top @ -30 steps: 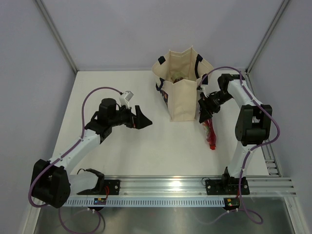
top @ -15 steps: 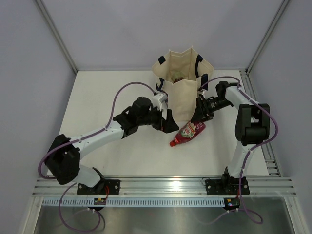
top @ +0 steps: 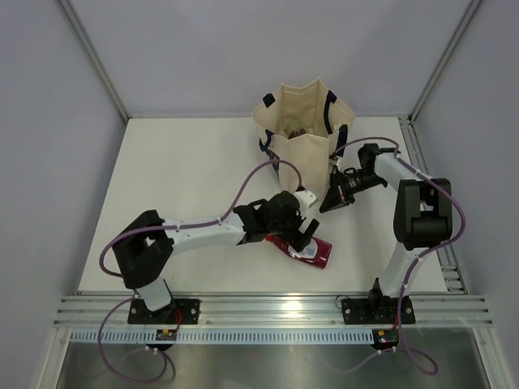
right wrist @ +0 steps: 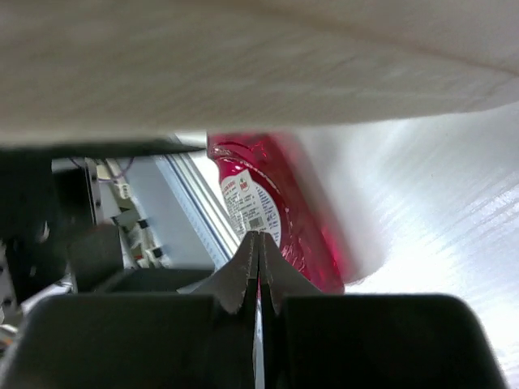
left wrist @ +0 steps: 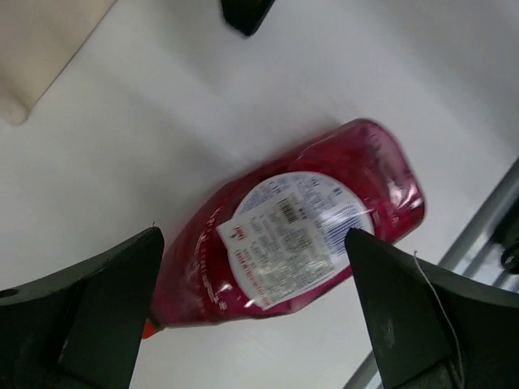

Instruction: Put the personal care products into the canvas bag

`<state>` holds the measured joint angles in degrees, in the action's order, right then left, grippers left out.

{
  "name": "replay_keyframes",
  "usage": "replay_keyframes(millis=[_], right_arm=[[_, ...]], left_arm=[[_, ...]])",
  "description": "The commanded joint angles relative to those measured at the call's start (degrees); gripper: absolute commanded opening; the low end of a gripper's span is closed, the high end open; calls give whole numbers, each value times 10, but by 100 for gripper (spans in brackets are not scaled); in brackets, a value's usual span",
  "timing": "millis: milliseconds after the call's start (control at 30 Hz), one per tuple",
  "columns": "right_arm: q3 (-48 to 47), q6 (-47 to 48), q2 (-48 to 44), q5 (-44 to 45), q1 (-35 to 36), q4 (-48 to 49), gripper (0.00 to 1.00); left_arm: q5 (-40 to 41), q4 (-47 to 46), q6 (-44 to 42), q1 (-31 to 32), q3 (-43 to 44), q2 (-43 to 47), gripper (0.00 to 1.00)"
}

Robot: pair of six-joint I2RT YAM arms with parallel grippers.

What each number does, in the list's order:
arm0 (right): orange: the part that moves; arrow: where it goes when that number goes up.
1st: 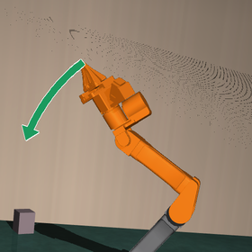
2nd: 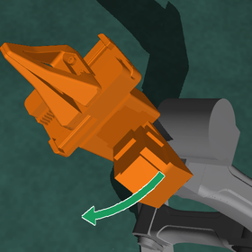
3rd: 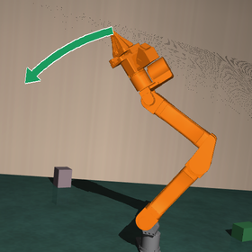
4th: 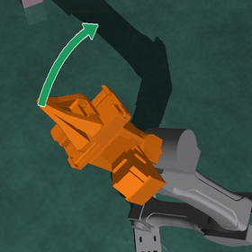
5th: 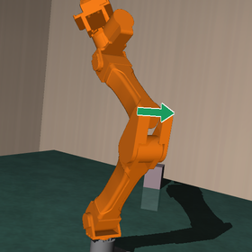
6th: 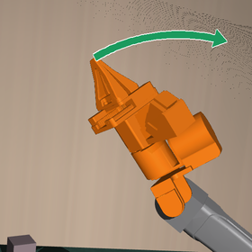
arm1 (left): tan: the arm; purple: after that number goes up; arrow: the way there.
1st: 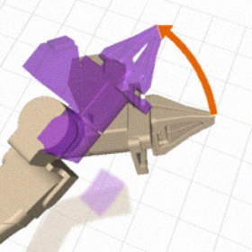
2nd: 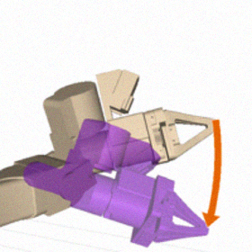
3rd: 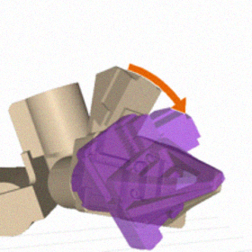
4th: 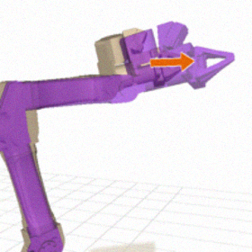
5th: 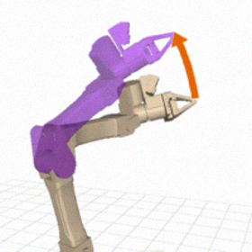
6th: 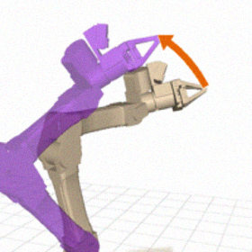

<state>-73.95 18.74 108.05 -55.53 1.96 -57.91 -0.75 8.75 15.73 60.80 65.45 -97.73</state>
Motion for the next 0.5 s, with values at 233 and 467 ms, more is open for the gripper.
replay_keyframes(millis=[233, 467], right_arm=[[72, 268, -215, 85, 31, -1, 45], [204, 297, -393, 198, 173, 141, 100]], left_arm=[[67, -4, -111, -24, -122, 163, 99], [98, -5, 46, -62, -209, 288, 99]])
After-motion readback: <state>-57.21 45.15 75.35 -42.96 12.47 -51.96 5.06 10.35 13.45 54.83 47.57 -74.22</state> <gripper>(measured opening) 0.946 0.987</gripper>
